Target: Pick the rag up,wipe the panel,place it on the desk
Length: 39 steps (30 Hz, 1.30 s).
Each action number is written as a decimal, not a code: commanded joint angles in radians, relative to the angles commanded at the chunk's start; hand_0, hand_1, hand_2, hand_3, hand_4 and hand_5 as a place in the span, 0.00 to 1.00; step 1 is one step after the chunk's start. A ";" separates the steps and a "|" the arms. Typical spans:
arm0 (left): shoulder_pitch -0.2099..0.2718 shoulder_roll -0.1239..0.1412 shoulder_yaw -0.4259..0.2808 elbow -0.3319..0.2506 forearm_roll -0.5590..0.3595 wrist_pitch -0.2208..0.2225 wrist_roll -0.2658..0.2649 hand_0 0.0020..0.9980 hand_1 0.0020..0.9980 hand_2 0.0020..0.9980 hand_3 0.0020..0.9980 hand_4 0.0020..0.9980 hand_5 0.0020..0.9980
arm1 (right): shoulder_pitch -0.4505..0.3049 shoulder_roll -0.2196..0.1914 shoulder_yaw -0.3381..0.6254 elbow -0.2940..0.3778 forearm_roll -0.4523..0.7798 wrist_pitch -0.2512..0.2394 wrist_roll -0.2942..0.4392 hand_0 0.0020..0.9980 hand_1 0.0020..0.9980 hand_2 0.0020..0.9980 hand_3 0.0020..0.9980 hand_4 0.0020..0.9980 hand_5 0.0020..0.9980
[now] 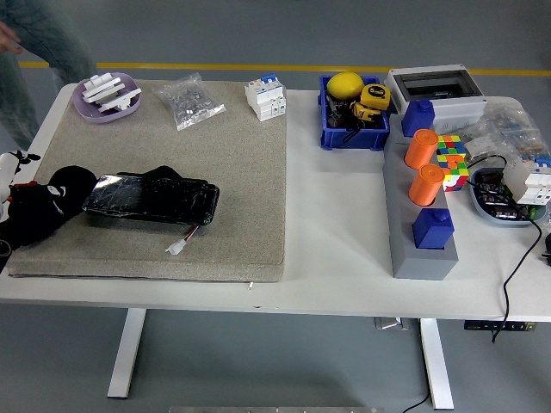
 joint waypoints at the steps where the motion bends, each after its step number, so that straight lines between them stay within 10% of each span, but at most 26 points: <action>1: -0.001 0.000 0.001 0.003 -0.002 0.000 0.000 0.76 0.88 0.90 0.83 1.00 0.36 | 0.000 0.000 0.001 0.000 -0.001 0.000 0.000 0.74 0.55 0.66 0.63 1.00 0.62; 13: -0.006 -0.005 0.042 0.031 -0.018 0.010 -0.015 0.70 0.83 0.86 0.82 1.00 0.31 | -0.001 0.001 0.002 -0.001 0.000 0.001 0.001 0.74 0.55 0.66 0.63 1.00 0.62; 14: -0.008 -0.005 0.044 0.037 -0.019 0.011 -0.017 0.58 0.76 0.82 0.71 0.87 0.17 | -0.001 0.001 0.002 -0.001 0.000 0.000 0.001 0.74 0.55 0.66 0.63 1.00 0.62; 25: -0.015 -0.008 0.062 0.070 -0.029 0.027 -0.023 0.45 0.65 0.78 0.66 0.76 0.09 | -0.001 0.001 0.003 -0.001 -0.001 0.000 0.001 0.74 0.55 0.66 0.63 1.00 0.62; 26: -0.015 -0.008 0.064 0.071 -0.029 0.029 -0.024 0.34 0.45 0.68 0.62 0.46 0.00 | 0.000 0.001 0.004 -0.001 -0.001 0.000 0.001 0.74 0.55 0.66 0.63 1.00 0.62; 31: -0.015 -0.009 0.069 0.074 -0.027 0.046 -0.027 0.34 0.45 0.68 0.62 0.46 0.00 | 0.001 0.001 0.003 0.000 -0.002 -0.001 0.002 0.74 0.55 0.66 0.63 1.00 0.62; 32: -0.015 -0.009 0.071 0.075 -0.029 0.052 -0.029 0.33 0.37 0.62 0.59 0.30 0.00 | 0.001 0.001 0.003 0.000 -0.002 -0.001 0.002 0.74 0.55 0.66 0.63 1.00 0.62; 39: -0.017 -0.009 0.082 0.086 -0.028 0.080 -0.039 0.30 0.29 0.57 0.55 0.16 0.00 | 0.001 0.002 0.002 0.000 -0.002 -0.002 0.002 0.74 0.55 0.66 0.63 1.00 0.62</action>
